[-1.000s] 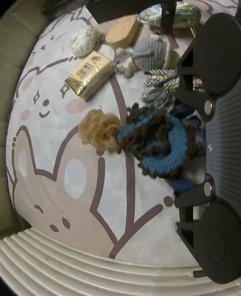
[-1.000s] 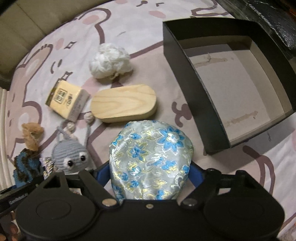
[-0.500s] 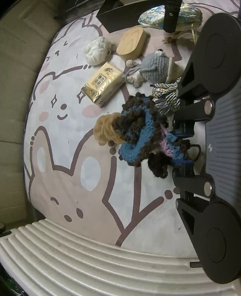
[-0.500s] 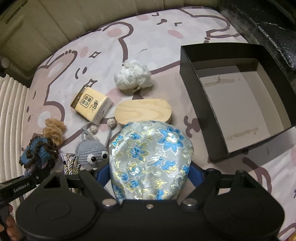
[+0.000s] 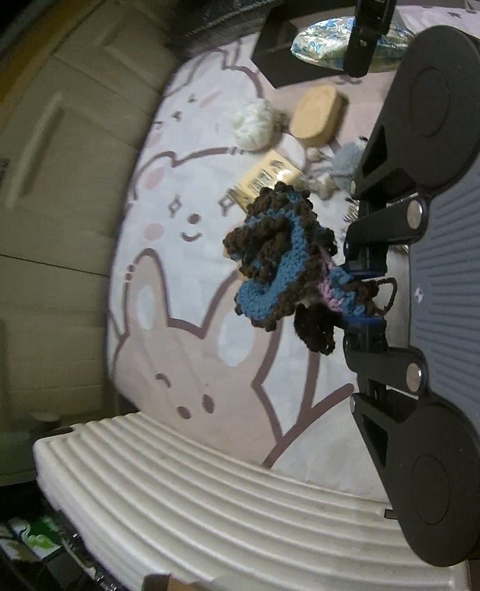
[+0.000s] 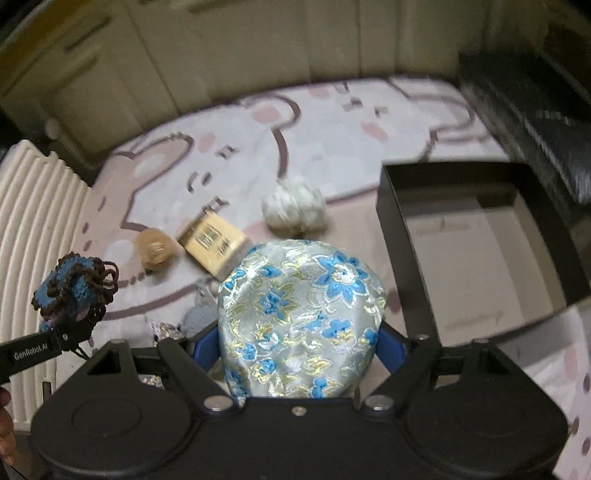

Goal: Organize objects
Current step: 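Close the left tool on the crochet piece while the right tool grips the floral pouch, lifting both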

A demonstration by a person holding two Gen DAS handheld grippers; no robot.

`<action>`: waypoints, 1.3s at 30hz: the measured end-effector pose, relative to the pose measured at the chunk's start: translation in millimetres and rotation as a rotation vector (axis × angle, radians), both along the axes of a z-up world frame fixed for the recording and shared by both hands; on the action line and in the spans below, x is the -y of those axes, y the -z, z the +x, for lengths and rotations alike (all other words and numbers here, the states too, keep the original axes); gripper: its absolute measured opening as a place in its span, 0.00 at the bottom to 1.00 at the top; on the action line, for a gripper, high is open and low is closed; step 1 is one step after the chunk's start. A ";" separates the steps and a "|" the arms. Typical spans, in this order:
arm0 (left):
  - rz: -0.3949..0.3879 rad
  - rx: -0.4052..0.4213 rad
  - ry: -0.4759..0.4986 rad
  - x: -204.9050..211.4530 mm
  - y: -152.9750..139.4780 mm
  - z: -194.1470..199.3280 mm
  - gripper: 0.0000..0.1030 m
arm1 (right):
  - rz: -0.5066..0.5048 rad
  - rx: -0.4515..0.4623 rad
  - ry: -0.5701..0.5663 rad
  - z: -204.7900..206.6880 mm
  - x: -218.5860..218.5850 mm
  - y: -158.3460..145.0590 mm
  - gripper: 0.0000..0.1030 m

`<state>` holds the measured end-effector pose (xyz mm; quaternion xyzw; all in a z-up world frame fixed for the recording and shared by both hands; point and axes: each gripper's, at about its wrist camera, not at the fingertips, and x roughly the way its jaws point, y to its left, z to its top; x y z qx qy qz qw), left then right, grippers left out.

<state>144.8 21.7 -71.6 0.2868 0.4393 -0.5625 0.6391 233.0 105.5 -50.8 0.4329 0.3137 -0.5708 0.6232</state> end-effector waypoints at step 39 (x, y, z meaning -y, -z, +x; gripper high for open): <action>-0.331 0.100 0.259 -47.5 -90.6 -42.9 0.19 | -0.387 -0.263 0.079 -38.7 -4.3 -75.0 0.82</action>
